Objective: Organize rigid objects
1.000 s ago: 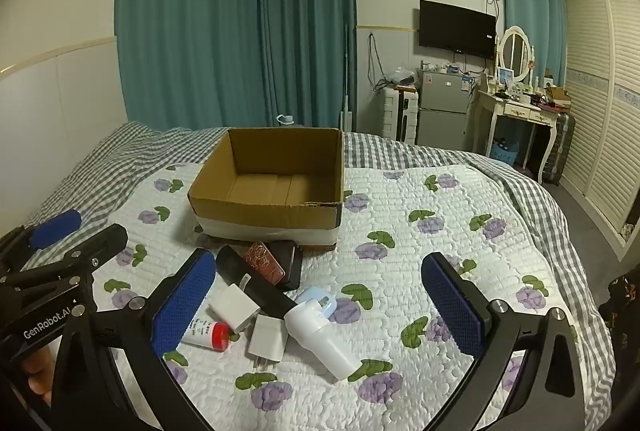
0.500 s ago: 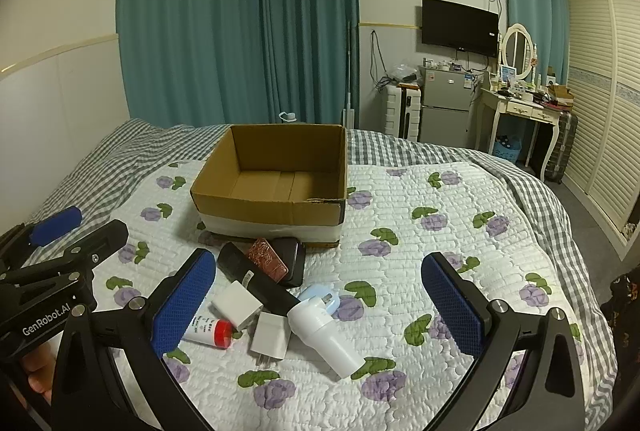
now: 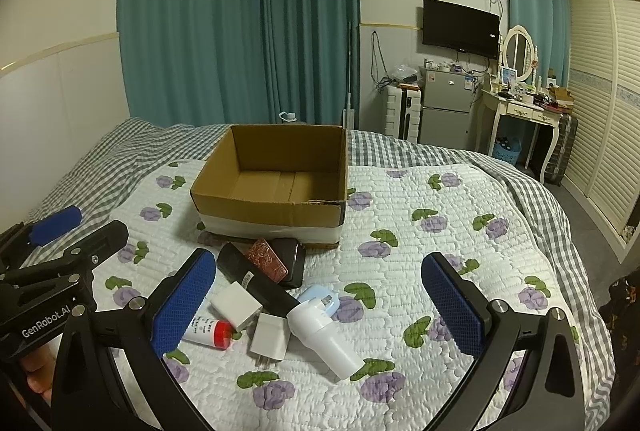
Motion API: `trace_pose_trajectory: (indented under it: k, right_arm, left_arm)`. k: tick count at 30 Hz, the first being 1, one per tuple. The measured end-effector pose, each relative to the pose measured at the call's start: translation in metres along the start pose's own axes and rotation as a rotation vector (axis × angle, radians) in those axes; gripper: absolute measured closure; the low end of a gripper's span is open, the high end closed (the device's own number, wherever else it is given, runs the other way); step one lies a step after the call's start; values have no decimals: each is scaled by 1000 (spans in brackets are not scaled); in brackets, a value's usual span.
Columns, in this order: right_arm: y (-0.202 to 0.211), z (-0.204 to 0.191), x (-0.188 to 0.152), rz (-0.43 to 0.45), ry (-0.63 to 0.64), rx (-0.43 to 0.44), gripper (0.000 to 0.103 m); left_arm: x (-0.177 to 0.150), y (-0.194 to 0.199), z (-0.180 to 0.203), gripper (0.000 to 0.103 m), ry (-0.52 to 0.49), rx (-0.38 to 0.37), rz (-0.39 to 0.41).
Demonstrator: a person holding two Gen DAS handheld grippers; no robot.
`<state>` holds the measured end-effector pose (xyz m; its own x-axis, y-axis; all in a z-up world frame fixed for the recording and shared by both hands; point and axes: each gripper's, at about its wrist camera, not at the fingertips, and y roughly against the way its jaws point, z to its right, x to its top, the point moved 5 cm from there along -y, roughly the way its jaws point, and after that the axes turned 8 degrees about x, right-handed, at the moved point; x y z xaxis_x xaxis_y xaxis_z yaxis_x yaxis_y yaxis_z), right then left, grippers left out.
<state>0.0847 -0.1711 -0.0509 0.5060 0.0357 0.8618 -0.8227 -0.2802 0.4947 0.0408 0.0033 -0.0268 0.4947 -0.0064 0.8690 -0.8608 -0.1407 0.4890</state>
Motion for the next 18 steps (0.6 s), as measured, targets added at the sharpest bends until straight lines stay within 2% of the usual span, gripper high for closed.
trace_pose_trajectory:
  k: [18]
  right_arm:
    - [0,-1,-3,-5,3,7,0]
  left_arm:
    - [-1,-1,0,27,-3,1,-7]
